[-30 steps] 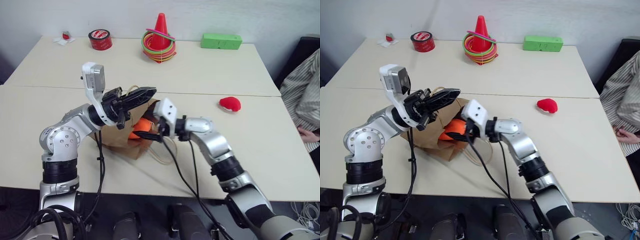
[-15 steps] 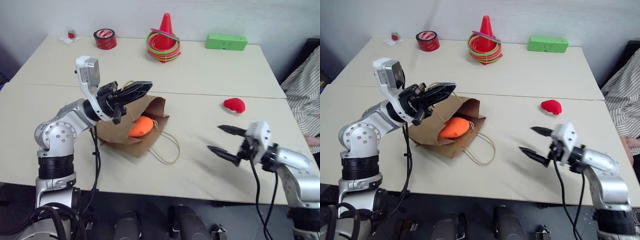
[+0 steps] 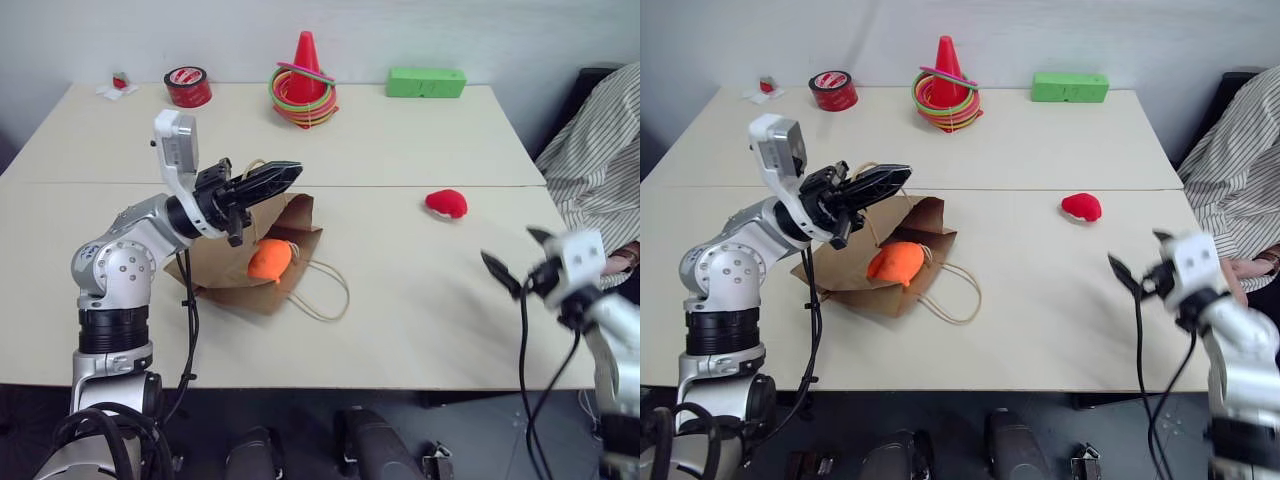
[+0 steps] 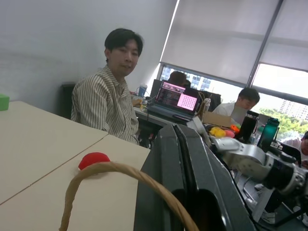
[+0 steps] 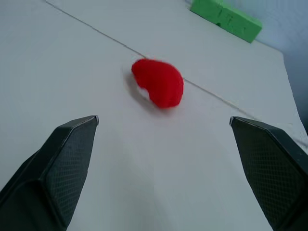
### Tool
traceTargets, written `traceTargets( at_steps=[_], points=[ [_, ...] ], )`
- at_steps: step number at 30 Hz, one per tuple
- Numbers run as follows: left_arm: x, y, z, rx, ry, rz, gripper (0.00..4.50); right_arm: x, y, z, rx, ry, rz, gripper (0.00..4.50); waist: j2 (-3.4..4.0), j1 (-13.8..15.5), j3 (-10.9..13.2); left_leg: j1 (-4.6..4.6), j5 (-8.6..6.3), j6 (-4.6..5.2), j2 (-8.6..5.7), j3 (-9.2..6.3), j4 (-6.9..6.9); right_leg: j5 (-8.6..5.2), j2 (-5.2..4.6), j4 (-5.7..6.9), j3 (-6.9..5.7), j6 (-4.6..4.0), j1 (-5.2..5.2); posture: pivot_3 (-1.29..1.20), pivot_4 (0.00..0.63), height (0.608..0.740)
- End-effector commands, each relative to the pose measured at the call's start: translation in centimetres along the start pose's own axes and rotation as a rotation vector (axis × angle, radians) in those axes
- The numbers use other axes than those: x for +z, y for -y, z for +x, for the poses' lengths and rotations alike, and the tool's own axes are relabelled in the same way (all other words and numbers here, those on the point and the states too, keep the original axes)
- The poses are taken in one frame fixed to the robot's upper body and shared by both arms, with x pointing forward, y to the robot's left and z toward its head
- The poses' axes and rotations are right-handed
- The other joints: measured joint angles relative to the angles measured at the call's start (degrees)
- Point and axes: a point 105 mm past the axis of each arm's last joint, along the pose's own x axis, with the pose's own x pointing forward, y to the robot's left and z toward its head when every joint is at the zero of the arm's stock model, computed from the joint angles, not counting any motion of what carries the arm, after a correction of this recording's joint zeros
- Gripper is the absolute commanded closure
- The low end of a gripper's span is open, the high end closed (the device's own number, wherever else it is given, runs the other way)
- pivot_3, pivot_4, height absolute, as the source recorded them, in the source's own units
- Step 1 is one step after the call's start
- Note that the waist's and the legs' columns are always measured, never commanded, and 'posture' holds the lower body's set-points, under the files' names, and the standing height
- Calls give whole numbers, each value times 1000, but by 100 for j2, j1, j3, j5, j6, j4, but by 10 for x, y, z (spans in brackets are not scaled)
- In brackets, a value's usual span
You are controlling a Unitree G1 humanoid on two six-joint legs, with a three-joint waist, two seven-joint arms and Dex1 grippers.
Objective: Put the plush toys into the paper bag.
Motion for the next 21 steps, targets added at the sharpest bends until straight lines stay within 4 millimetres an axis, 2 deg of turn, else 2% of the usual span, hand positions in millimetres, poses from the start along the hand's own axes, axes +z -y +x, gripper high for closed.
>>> traceTargets(
  at_steps=[1, 3, 6, 9, 12, 16, 19, 21],
  points=[
    [7, 2, 2, -19, -19, 56, 4500, -13, 7, 41, 44, -155, 15, 23, 2, 26, 1, -6, 2, -3, 1, -1, -2, -2, 0, 0, -1, -3, -7, 0, 150, 740],
    [5, 2, 2, -21, -41, 71, 4500, -15, 9, 62, 71, -210, 40, 23, 6, 29, 4, -18, 3, -3, 1, 3, -6, -6, 0, -3, 0, -5, -18, 0, 150, 740],
    [4, 2, 0, -12, -75, 102, 4500, -21, 6, 79, 104, -279, 24, 23, 8, 64, 5, -30, 2, -3, 10, 0, -11, -19, -5, -9, -4, -2, -28, 0, 150, 740],
    [3, 2, -5, 8, -97, 132, 4500, -19, 2, 90, 112, -272, 53, 619, 9, 51, 5, -43, -5, 3, 13, 2, -11, -25, -13, -19, -3, 6, -36, 0, 150, 740],
    [3, 3, -11, 25, -99, 152, 4500, -24, -6, 94, 141, -301, 63, 1697, 9, 21, 5, -45, -23, 7, 19, 10, -7, -27, -15, -18, -3, 9, -36, 0, 150, 740],
    [4, 6, -14, 27, -98, 161, 4500, -15, -4, 98, 130, -253, 33, 3076, 8, -13, 6, -38, -22, 5, 22, 13, 5, -26, -11, 0, 0, 9, -35, 0, 150, 740],
    [16, 9, -14, 14, -61, 140, 4500, 6, -16, 101, 255, -151, -19, 3997, 8, -29, 6, -23, -18, 2, 21, 12, 11, -25, -9, 16, 6, 9, -25, 0, 150, 740],
    [22, 12, -15, -3, -50, 117, 4500, 24, -38, 100, 423, -78, -2, 4393, 9, -50, 6, -21, -17, 2, 19, 14, 12, -24, -9, 22, 12, 10, -25, 0, 150, 740]
  ],
)
